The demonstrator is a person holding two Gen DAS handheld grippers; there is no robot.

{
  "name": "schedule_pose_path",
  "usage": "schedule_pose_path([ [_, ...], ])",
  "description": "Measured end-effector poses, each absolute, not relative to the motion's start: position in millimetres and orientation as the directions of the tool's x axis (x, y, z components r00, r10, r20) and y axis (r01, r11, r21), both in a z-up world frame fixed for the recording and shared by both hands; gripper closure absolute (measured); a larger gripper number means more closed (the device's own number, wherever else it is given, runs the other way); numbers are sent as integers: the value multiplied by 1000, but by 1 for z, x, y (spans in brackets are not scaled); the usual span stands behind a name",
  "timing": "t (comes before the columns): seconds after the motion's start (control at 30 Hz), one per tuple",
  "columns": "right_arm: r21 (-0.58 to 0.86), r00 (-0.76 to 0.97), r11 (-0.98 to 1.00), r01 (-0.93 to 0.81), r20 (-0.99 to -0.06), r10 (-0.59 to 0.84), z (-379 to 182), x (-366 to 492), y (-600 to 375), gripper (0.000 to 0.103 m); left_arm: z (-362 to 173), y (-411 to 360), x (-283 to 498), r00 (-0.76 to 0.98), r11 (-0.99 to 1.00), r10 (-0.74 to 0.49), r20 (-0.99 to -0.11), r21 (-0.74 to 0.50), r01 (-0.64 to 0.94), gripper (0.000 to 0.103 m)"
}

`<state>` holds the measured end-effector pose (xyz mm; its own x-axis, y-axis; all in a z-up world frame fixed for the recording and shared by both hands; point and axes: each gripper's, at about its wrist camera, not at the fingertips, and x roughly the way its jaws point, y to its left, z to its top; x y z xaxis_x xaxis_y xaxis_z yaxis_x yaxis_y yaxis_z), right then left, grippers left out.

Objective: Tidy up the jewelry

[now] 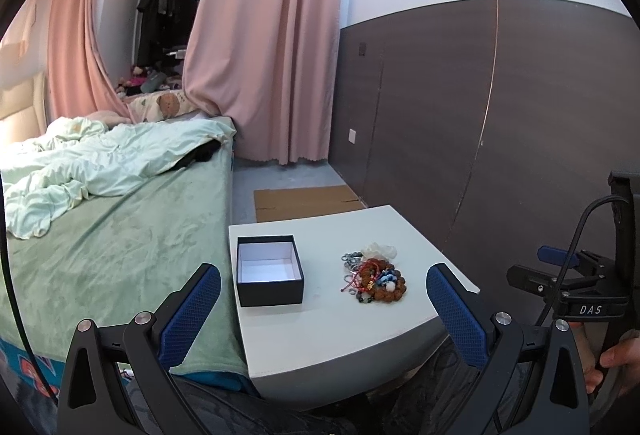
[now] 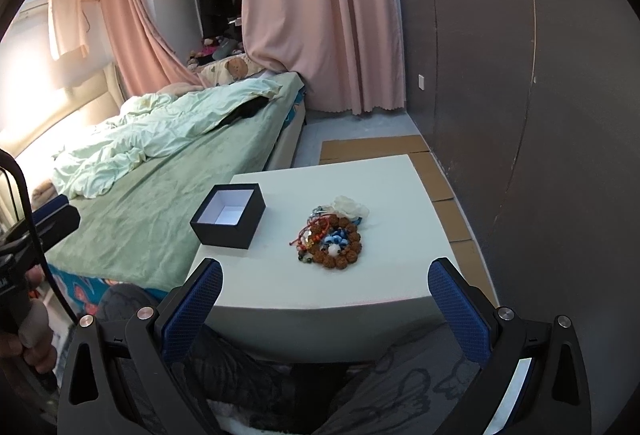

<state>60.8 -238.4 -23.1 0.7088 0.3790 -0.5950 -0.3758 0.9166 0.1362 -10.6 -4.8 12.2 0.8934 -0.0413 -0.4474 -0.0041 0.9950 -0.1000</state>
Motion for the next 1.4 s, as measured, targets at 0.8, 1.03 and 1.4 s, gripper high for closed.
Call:
schedule_pose_path([
  [0.8,134,713,914,-383,-586,385,-18,53,-239,0,16,-7,-20,901,996,-39,-431,-85,2,0],
  [1.03,132,719,915,-382,-579,384,-14,48,-240,0,18,-7,-23,903,996,-44,-427,-86,8,0],
  [1.4,120,737,907,-403,-545,399,-6,39,-240,0,20,-5,-25,905,993,-81,-418,-108,39,0],
])
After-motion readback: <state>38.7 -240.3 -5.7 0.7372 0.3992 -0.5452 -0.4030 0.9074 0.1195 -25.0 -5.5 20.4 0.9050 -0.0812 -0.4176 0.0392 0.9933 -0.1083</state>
